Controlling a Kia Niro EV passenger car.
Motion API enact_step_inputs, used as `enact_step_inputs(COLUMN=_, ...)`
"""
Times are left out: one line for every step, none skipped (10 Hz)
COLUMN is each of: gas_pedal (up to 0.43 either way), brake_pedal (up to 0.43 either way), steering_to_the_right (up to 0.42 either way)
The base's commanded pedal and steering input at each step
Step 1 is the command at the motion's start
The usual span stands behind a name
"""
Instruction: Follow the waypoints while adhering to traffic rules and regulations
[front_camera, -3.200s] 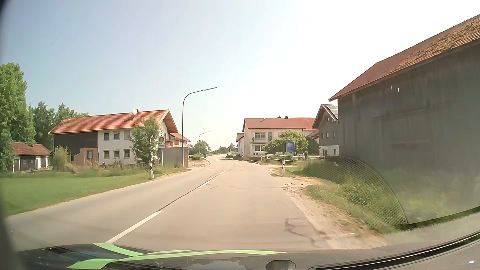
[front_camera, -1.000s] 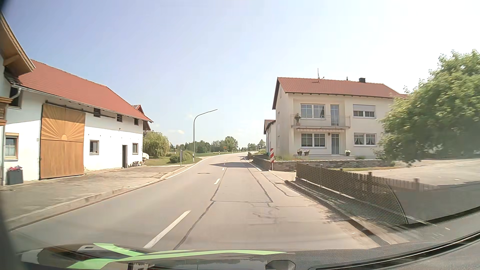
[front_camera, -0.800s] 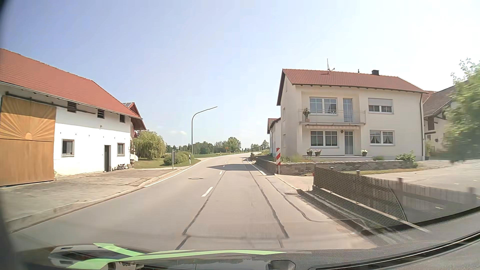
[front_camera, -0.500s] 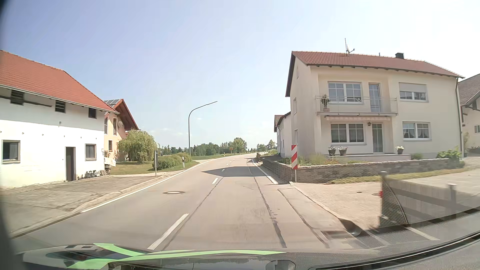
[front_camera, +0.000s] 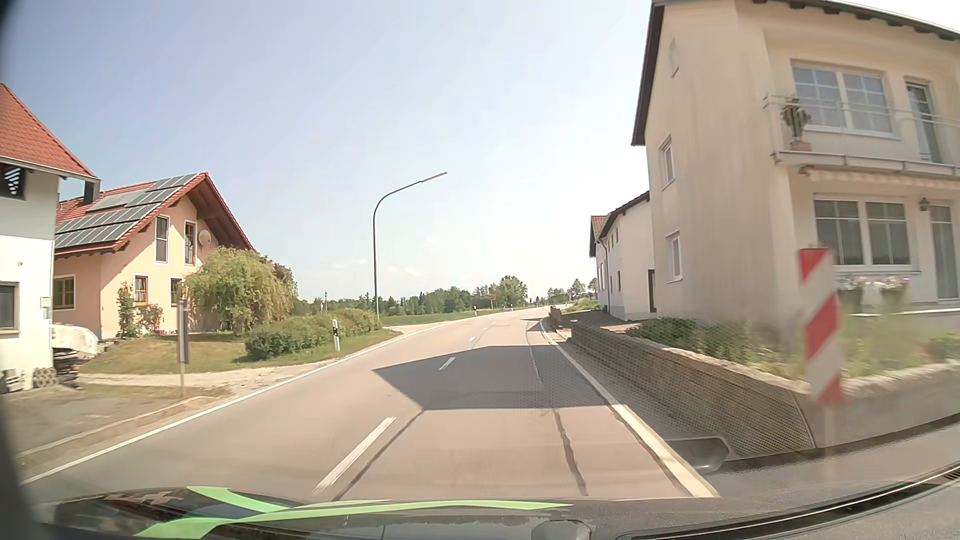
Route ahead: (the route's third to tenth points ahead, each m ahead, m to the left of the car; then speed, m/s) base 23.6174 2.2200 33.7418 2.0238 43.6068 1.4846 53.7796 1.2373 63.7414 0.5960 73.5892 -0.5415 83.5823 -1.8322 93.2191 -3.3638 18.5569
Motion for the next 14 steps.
enact_step_inputs(gas_pedal=0.138, brake_pedal=0.000, steering_to_the_right=-0.008)
enact_step_inputs(gas_pedal=0.150, brake_pedal=0.000, steering_to_the_right=-0.001)
enact_step_inputs(gas_pedal=0.150, brake_pedal=0.000, steering_to_the_right=-0.001)
enact_step_inputs(gas_pedal=0.150, brake_pedal=0.000, steering_to_the_right=-0.005)
enact_step_inputs(gas_pedal=0.150, brake_pedal=0.000, steering_to_the_right=-0.006)
enact_step_inputs(gas_pedal=0.150, brake_pedal=0.000, steering_to_the_right=-0.003)
enact_step_inputs(gas_pedal=0.157, brake_pedal=0.000, steering_to_the_right=0.005)
enact_step_inputs(gas_pedal=0.157, brake_pedal=0.000, steering_to_the_right=0.008)
enact_step_inputs(gas_pedal=0.157, brake_pedal=0.000, steering_to_the_right=0.008)
enact_step_inputs(gas_pedal=0.150, brake_pedal=0.000, steering_to_the_right=0.008)
enact_step_inputs(gas_pedal=0.150, brake_pedal=0.000, steering_to_the_right=0.009)
enact_step_inputs(gas_pedal=0.150, brake_pedal=0.000, steering_to_the_right=0.009)
enact_step_inputs(gas_pedal=0.150, brake_pedal=0.000, steering_to_the_right=0.011)
enact_step_inputs(gas_pedal=0.150, brake_pedal=0.000, steering_to_the_right=0.016)
